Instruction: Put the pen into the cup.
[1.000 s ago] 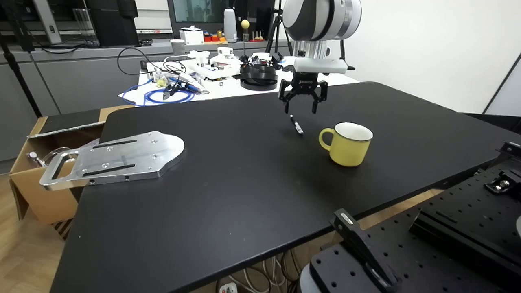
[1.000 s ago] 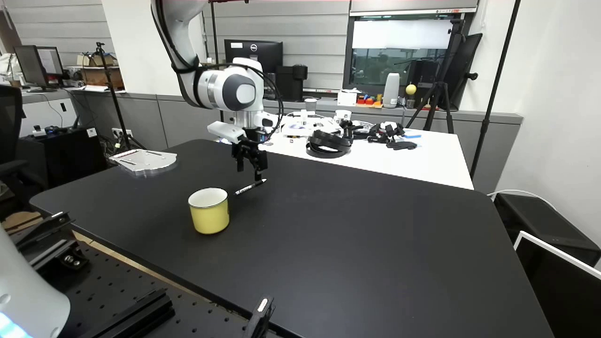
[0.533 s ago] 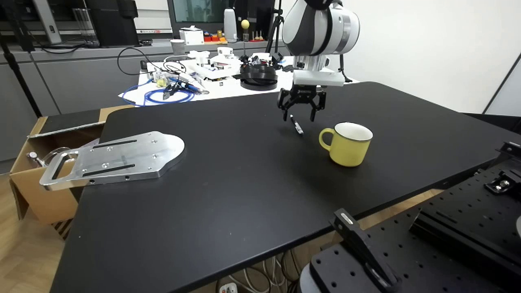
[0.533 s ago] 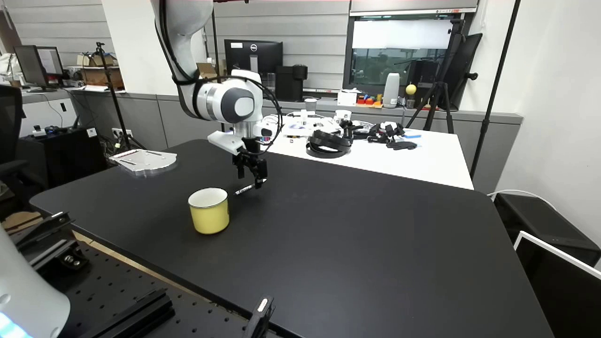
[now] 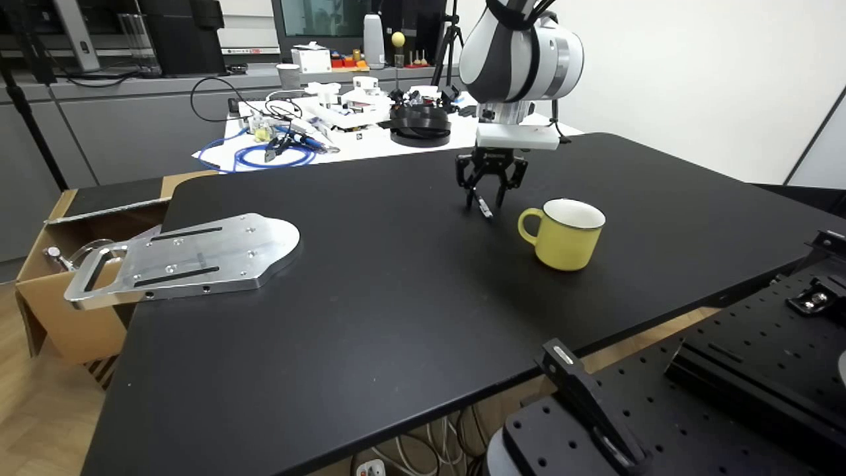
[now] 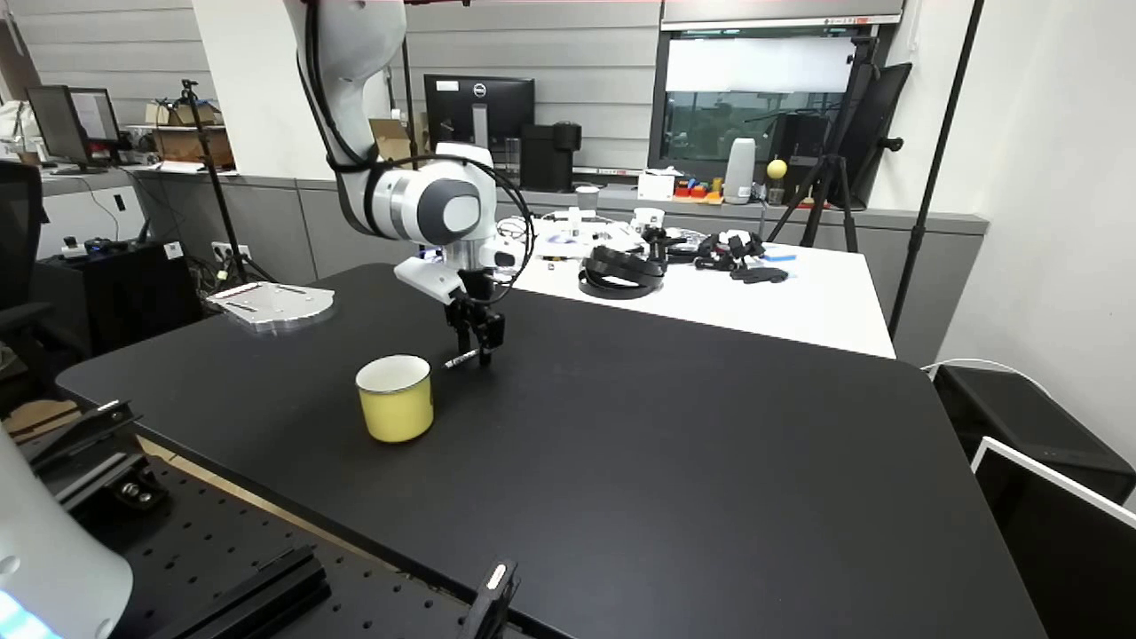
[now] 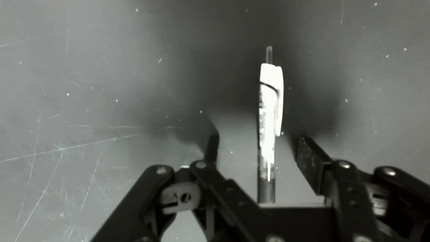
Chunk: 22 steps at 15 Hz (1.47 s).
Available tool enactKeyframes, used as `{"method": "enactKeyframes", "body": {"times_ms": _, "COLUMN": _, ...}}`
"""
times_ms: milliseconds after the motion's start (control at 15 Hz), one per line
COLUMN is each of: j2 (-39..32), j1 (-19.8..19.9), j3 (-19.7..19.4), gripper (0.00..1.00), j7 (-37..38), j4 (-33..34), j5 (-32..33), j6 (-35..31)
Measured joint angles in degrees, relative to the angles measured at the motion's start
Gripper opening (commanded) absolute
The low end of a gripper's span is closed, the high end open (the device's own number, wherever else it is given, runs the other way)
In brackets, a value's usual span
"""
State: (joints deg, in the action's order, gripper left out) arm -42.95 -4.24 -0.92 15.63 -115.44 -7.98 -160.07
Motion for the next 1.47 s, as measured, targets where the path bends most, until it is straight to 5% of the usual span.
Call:
{"method": "enactKeyframes", "body": {"times_ms": 400, "j2": 0.01, "j1": -0.26, "j3": -0.63, "gripper": 0.00, "j7": 0.36, "j4": 1.61, "j5": -0.96, "j6": 3.34}}
{"method": "enactKeyframes", "body": {"times_ms": 933, "j2": -0.80, "j1": -2.45, "j3": -5.98, "gripper": 0.03, "j7": 9.40, "j4": 6.22, "j5": -1.03, "j6": 14.68}}
{"method": "enactKeyframes", "body": {"times_ms": 1467, "j2": 0.89, "j1": 2.91, "j3": -5.98, "gripper": 0.03, "j7": 8.56, "j4": 14.26, "j5": -2.89, "j6": 40.98}}
